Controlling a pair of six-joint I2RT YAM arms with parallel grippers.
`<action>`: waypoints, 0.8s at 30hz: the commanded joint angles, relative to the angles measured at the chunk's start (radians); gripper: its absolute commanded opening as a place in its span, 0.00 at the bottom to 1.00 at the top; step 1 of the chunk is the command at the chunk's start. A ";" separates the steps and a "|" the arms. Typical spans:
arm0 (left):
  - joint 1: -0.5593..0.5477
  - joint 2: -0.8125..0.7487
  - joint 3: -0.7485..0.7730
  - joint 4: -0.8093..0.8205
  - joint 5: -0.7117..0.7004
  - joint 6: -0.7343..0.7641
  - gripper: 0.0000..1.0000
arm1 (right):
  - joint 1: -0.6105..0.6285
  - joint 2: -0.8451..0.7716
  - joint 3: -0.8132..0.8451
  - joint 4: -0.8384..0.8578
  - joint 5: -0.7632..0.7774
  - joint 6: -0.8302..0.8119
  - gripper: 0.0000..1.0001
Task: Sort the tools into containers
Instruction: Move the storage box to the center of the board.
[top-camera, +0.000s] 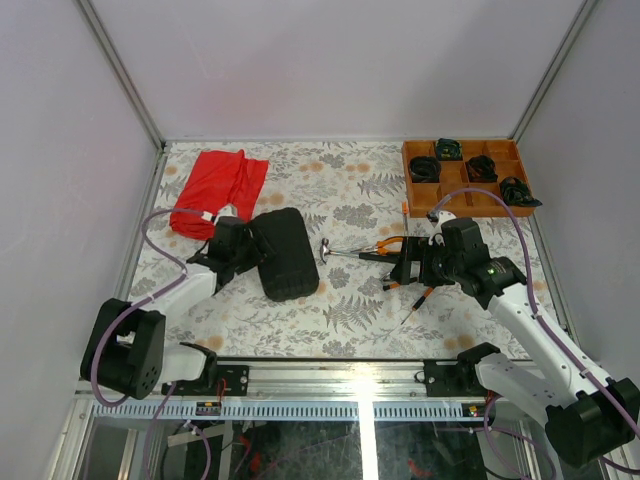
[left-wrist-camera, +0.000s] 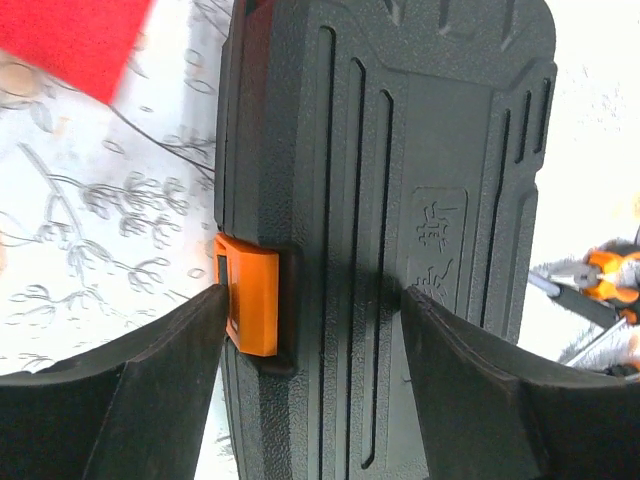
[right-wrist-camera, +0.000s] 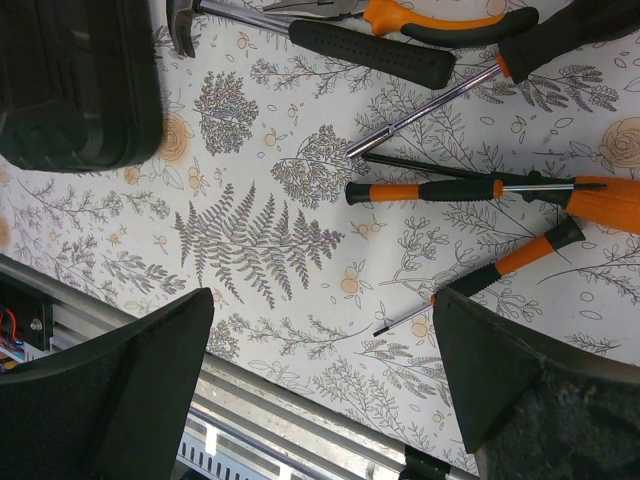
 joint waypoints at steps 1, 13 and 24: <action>-0.081 0.024 -0.036 -0.039 0.032 0.028 0.64 | -0.002 -0.005 0.017 0.036 -0.034 0.000 0.97; -0.223 -0.184 -0.216 -0.048 0.031 -0.190 0.60 | -0.002 -0.007 0.002 0.044 -0.048 0.019 0.97; -0.311 -0.229 -0.224 -0.012 0.022 -0.227 0.60 | -0.002 -0.018 -0.037 0.085 -0.090 0.063 0.96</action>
